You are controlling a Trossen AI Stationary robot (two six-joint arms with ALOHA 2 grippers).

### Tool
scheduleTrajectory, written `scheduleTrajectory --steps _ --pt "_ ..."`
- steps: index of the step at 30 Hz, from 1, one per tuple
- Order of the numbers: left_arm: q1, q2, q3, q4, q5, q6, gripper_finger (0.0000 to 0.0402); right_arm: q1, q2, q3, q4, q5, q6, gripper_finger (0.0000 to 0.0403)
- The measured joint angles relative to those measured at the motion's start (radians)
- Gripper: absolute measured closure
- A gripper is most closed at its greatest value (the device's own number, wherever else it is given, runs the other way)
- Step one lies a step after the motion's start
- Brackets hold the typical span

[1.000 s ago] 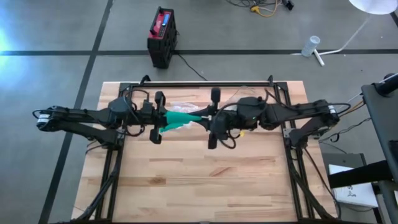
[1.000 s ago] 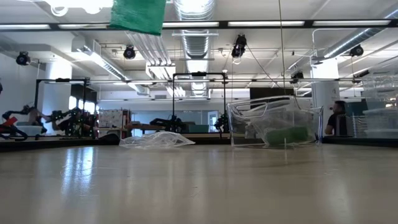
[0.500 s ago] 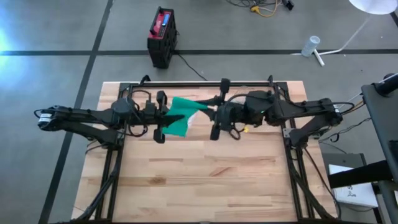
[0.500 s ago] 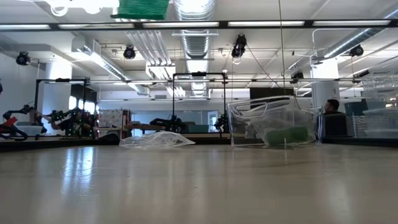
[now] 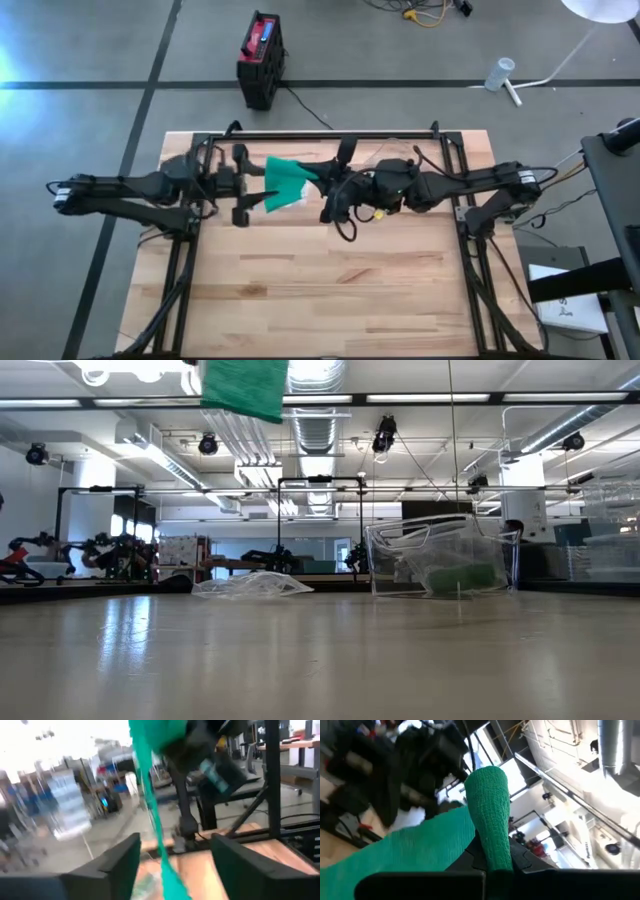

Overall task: Roll bandage
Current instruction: Roll the dark green bandage

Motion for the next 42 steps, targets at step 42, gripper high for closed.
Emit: scheduleTrajectory --steps 42 --pt "0.003 0.355 0.778 -0.958 0.032 -0.209 0.0095 -0.025 0.112 -0.096 0.200 -0.024 -1.011 0.0393"
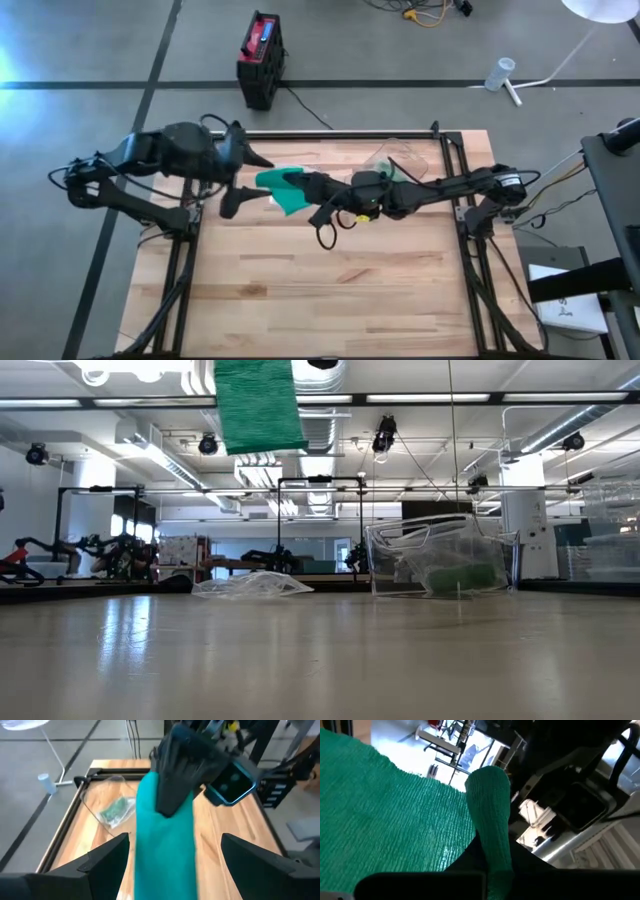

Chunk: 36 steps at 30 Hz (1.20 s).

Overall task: Roll bandage
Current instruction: Roll the dark green bandage

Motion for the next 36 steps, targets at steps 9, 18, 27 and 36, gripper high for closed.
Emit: scheduleTrajectory --steps 9,18,27,36 --pt "0.000 0.014 -0.004 -0.025 -0.003 -0.003 0.0106 0.006 0.000 0.000 -0.001 -0.006 -0.034 0.0393" --pt "0.000 0.039 -0.006 -0.059 -0.015 -0.036 0.0269 0.005 0.000 0.000 -0.005 -0.045 -0.035 0.0369" --pt "0.000 0.032 -0.008 -0.064 -0.033 -0.035 0.0371 0.007 0.000 0.000 -0.011 0.029 0.251 0.0311" --pt "0.000 -0.005 -0.008 -0.102 -0.023 0.051 0.0387 0.044 -0.082 0.000 -0.240 0.070 0.825 0.0222"
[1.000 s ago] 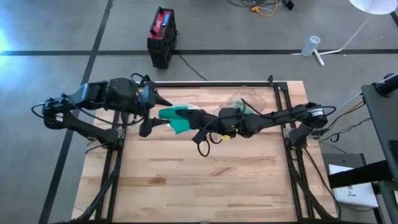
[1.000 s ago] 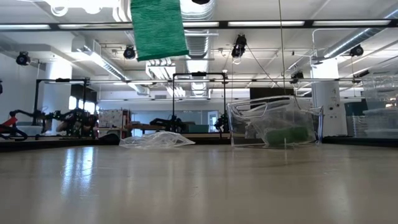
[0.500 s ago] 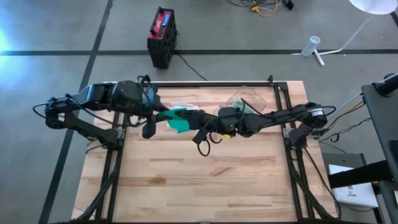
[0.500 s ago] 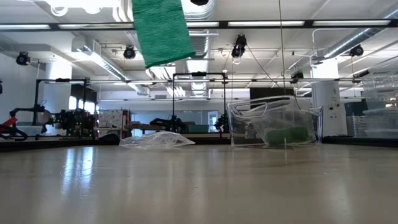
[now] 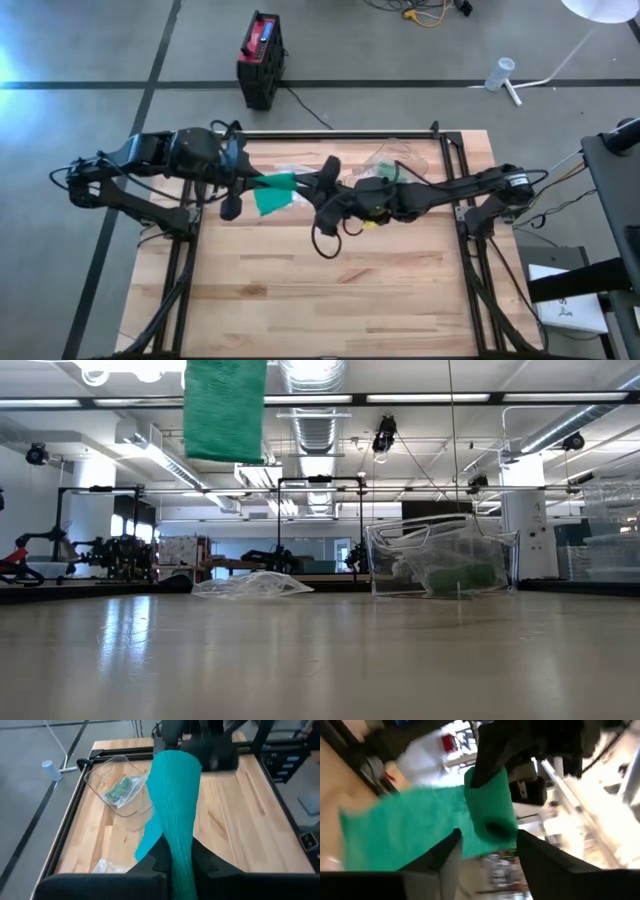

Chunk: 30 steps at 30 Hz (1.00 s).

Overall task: Roll bandage
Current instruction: Roll the dark green bandage

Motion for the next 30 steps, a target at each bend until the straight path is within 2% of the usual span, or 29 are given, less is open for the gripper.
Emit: scheduleTrajectory --steps 2,6,10,12,18,24,30 --pt "0.000 -0.001 0.000 -0.016 0.001 0.023 0.0388 0.002 -0.035 0.000 -0.040 -0.041 0.119 0.0203" --pt "0.000 0.013 0.000 -0.020 0.001 0.068 0.0382 -0.004 -0.102 0.001 -0.057 -0.196 0.377 0.0173" --pt "0.000 0.033 0.000 -0.005 0.001 0.109 0.0381 -0.035 -0.116 0.002 -0.050 -0.343 0.631 0.0160" --pt "0.000 0.048 0.000 -0.001 0.002 0.130 0.0381 -0.056 -0.107 0.002 -0.058 -0.382 0.724 0.0160" --pt "-0.001 0.070 0.000 0.006 0.002 0.187 0.0379 -0.112 -0.072 0.000 -0.078 -0.409 0.885 0.0180" --pt "-0.002 0.075 0.000 0.006 0.002 0.209 0.0380 -0.180 -0.061 0.001 -0.099 -0.592 1.081 0.0202" --pt "-0.002 0.079 0.000 0.019 0.002 0.202 0.0377 -0.210 -0.042 0.001 -0.123 -0.624 1.112 0.0211"
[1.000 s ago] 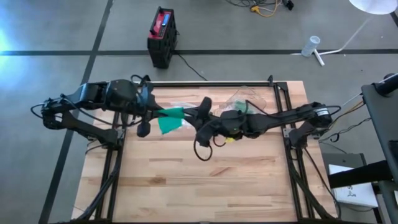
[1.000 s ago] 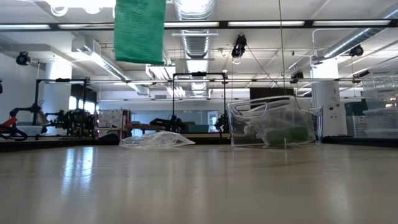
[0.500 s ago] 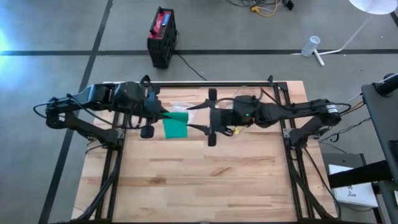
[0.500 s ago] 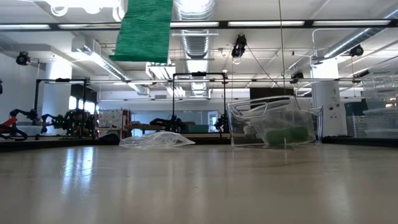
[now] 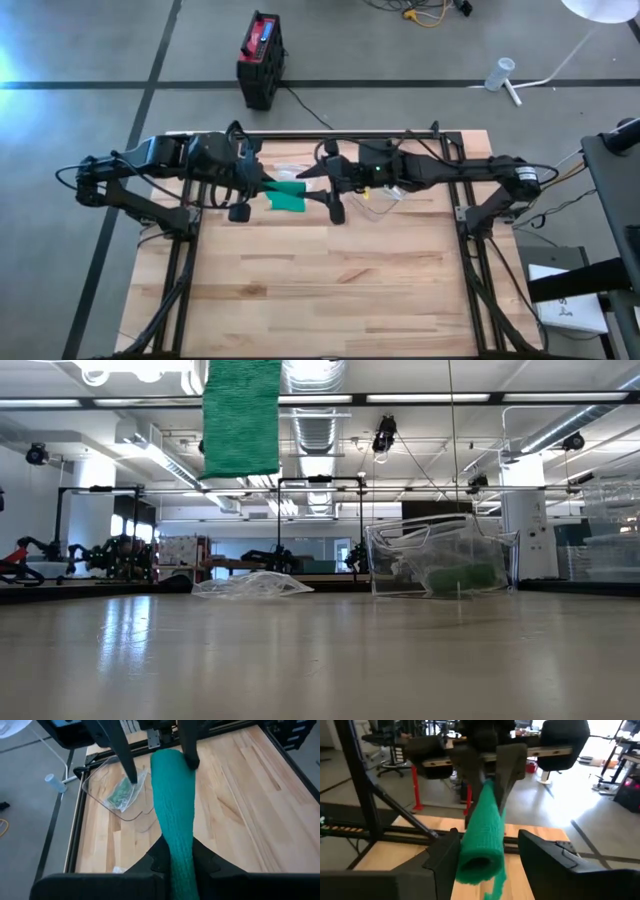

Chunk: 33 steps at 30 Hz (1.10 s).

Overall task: Roll bandage
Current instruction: Roll the dark green bandage

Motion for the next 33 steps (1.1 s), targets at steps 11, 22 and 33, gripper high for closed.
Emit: scheduleTrajectory --steps 11,22,33 --pt "0.000 0.015 0.000 0.040 -0.001 -0.002 0.0356 0.000 0.022 0.001 -0.008 0.001 -0.059 0.0281" --pt "-0.003 -0.051 -0.001 0.056 0.004 0.001 0.0304 -0.001 -0.026 -0.001 -0.027 0.009 -0.076 0.0377" --pt "-0.003 -0.152 -0.170 0.245 -0.003 -0.078 0.0236 -0.002 -0.067 -0.001 0.017 0.010 -0.073 0.0392"
